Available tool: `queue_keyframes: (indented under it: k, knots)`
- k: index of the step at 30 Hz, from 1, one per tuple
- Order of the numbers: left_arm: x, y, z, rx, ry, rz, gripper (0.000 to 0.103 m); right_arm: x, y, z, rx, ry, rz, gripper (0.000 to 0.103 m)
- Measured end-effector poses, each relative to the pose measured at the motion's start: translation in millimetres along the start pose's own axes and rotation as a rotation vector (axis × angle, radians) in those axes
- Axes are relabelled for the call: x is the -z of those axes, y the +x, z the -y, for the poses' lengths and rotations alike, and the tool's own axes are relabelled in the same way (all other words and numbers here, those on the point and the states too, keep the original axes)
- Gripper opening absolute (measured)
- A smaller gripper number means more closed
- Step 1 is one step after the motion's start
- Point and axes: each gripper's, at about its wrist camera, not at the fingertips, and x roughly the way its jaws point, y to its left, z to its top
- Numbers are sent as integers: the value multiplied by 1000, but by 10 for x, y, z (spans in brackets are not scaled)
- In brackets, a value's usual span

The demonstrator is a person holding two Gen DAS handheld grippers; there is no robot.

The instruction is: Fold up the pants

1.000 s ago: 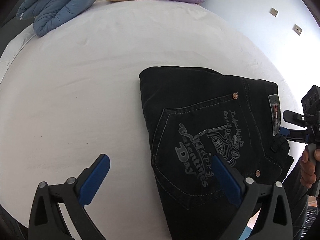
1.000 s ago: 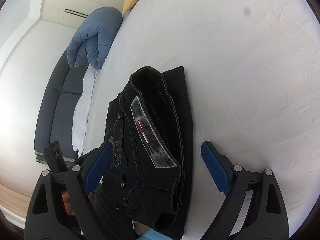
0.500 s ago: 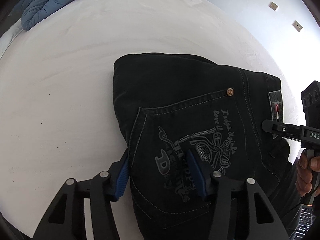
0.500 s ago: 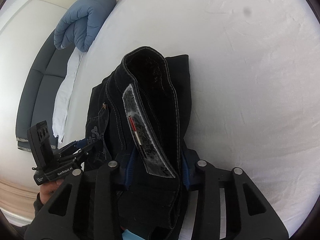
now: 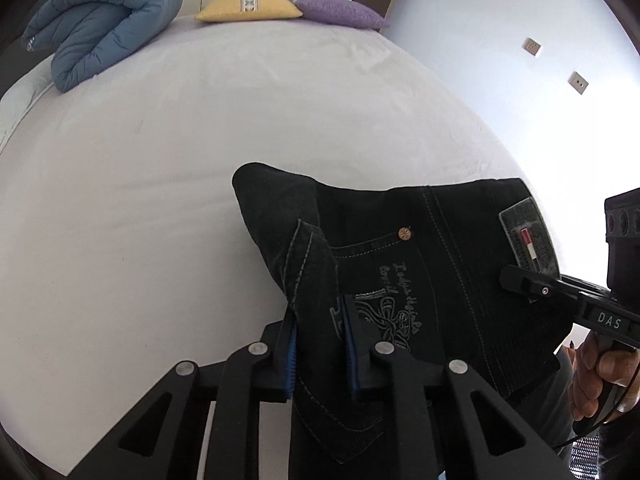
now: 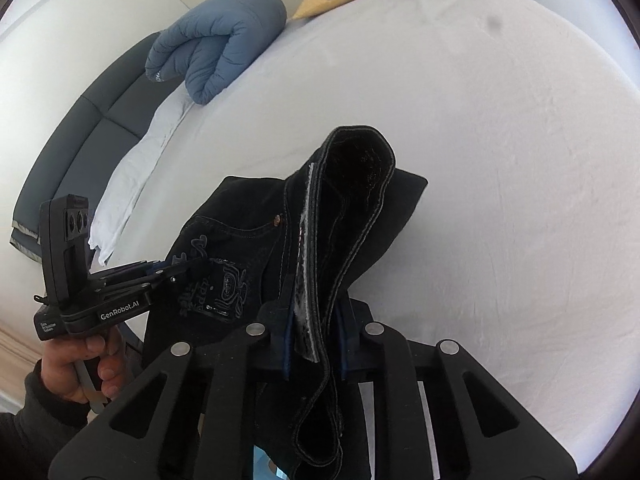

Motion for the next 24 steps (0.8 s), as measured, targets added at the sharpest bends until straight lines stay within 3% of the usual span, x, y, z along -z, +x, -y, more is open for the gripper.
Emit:
queue_keyframes:
  k: [7,11,14,15,16,17,19,21,24]
  knots:
    - [-735,37,10,-16,40,77,20,-850,-68,261,-55,8,64,15]
    - [-1019,489,23,-24,50,59,22,-1219,207,718,-65,80,42,15]
    - [-990,1023,-133,-31,6,-24,29,-1243,574,1213,-40,187,-33,20]
    - [-981,1203,-174,-49,-4,-56,33,-1190,715,1394,19,225,-69,27]
    - [-931,1347,-220,-67,-12,-72,44,-1127,790,1549,13,260,-70,34]
    - [-882,1421,-264,-67,-20,-72,49,-1071,771,1643,-46,288,-35,36]
    - [-815,1370,-321,-37,-57,-43,49,-994,641,1708,-98,313,16,44]
    - [-758,1202,-294,-47,-43,-1,53,-938,463,1667,-36,292,60,53]
    - [-592,762,-173,-97,9,151,78,-817,126,1504,82,250,151,63]
